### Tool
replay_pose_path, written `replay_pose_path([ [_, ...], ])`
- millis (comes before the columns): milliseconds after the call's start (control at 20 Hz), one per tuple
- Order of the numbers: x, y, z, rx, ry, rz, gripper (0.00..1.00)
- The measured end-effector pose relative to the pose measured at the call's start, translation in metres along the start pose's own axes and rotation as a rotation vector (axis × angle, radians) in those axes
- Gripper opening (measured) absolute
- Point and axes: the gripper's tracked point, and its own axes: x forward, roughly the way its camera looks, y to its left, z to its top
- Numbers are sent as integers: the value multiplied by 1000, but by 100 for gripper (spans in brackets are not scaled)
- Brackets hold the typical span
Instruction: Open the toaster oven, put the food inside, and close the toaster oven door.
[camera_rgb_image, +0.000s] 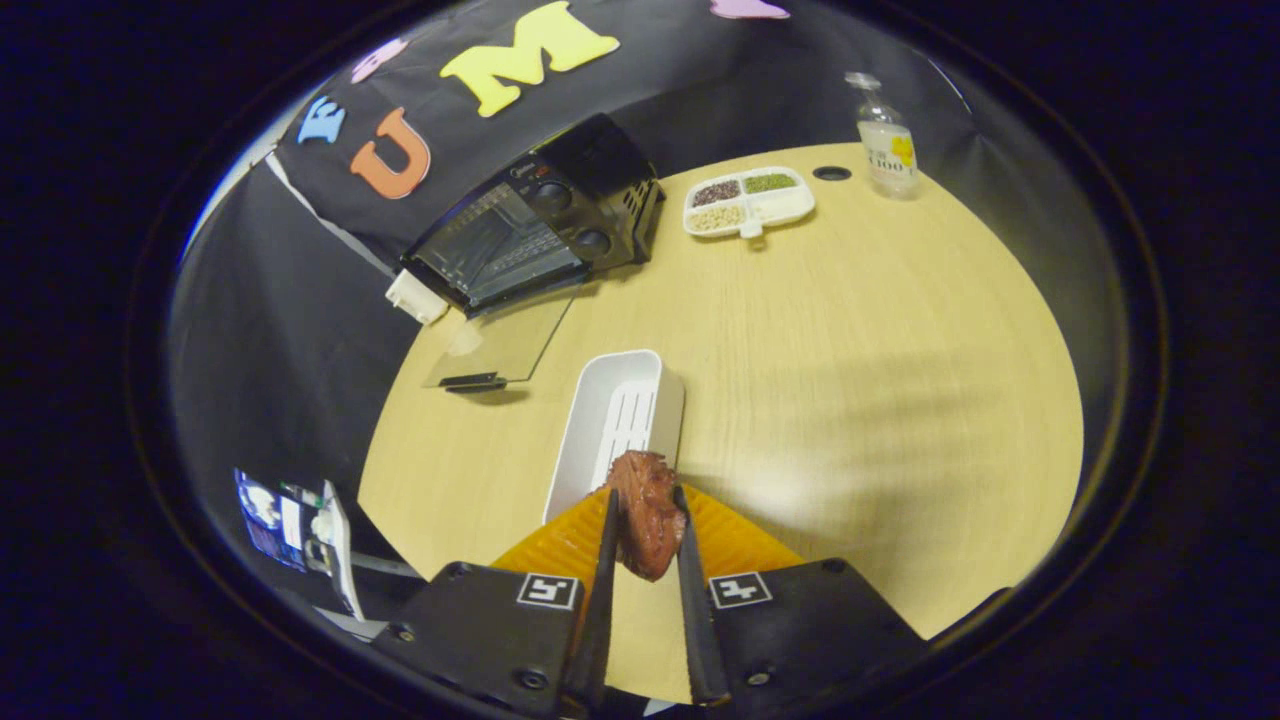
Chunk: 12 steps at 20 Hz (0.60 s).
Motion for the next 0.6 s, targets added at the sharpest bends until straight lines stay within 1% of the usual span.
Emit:
replay_pose_path([
  [50,-2,3,1,21,6,35,32],
  [100,-3,5,3,46,13,56,27],
  [200,-6,5,6,62,18,61,18],
  [300,-11,8,10,47,7,53,16],
  [400,-18,19,18,59,-12,65,16],
  [600,-23,46,38,78,-78,57,16],
])
